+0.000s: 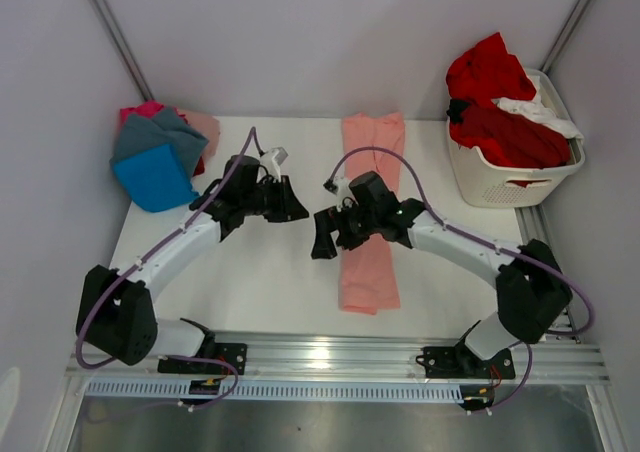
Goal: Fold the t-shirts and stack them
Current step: Rotate the tshirt 90 degrees, then grab the bottom of the folded rectangular tshirt with right arm
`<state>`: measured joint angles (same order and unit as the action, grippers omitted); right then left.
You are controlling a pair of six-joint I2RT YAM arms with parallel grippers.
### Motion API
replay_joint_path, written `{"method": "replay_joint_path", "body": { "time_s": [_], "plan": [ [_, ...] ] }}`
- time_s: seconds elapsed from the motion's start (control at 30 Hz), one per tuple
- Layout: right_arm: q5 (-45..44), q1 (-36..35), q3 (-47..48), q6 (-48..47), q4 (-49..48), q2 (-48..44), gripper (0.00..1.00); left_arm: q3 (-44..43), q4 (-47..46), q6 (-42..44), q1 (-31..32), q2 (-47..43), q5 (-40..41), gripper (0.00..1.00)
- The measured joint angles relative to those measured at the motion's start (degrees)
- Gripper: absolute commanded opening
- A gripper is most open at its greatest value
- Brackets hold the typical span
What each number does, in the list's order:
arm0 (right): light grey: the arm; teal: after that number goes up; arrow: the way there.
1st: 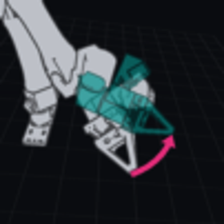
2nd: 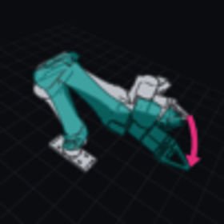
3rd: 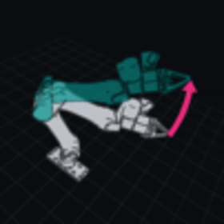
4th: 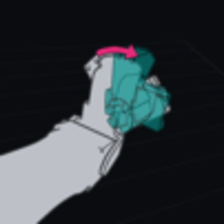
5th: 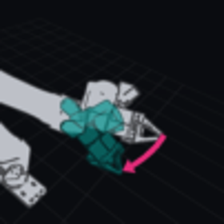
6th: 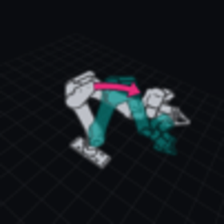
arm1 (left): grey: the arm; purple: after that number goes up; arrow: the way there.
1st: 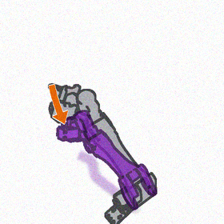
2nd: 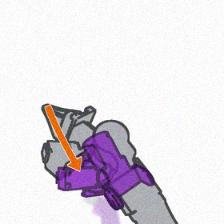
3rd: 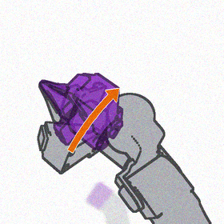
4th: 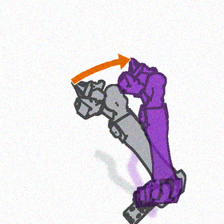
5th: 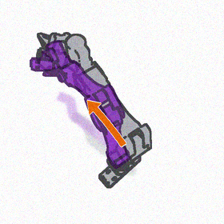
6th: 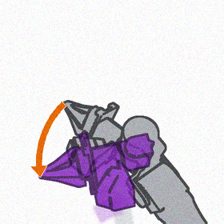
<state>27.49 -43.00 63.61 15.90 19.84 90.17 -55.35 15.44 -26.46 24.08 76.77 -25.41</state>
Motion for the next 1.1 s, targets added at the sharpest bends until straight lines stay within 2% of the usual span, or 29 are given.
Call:
{"method": "replay_joint_path", "body": {
  "time_s": [0.1,0.2,0.4,0.47,0.53,0.6,0.63,0.73,0.8,0.87,0.9,1.1],
  "plan": [
    [-13.7,-0.1,-0.3,1.4,0.0,-5.5,0.98,0.5,-1.6,0.0,0.9,1.2,-4.0,0.17],
    [-26.2,1.5,-1.4,3.9,0.0,-7.2,0.97,0.5,-3.3,0.2,4.0,2.8,-6.8,0.17],
    [-38.3,10.8,-5.7,9.6,1.9,-2.4,0.93,0.5,-4.4,2.1,13.3,6.1,-6.3,0.13],
    [-40.0,13.7,-5.7,11.0,2.3,-0.9,0.92,0.5,-4.3,3.1,15.8,6.7,-3.6,0.21],
    [-41.9,15.8,-5.6,11.7,2.3,0.1,0.92,0.5,-4.4,4.2,18.3,6.8,-0.6,0.36],
    [-43.3,16.4,-5.4,12.0,2.3,0.9,0.92,0.5,-4.6,5.1,20.2,6.8,1.1,0.40],
    [-43.8,16.5,-5.2,12.0,2.3,1.2,0.92,0.5,-4.6,5.3,21.0,6.9,1.8,0.52],
    [-44.4,16.5,-5.1,12.0,2.1,1.3,0.92,0.6,-4.8,5.7,22.8,6.9,3.3,0.78],
    [-44.7,16.5,-5.1,12.0,2.1,1.2,0.92,0.6,-4.7,5.4,23.1,6.9,3.4,0.83],
    [-44.7,16.5,-5.1,12.0,2.1,0.9,0.92,0.6,-4.0,4.9,23.1,6.9,3.2,0.95],
    [-44.7,16.4,-5.2,12.0,2.1,0.5,0.92,0.6,-3.5,4.5,23.1,6.9,3.1,0.99],
    [-45.2,15.7,-7.0,11.4,1.1,-3.4,0.93,0.9,0.7,1.9,23.1,2.2,5.0,0.99]
  ]
}}
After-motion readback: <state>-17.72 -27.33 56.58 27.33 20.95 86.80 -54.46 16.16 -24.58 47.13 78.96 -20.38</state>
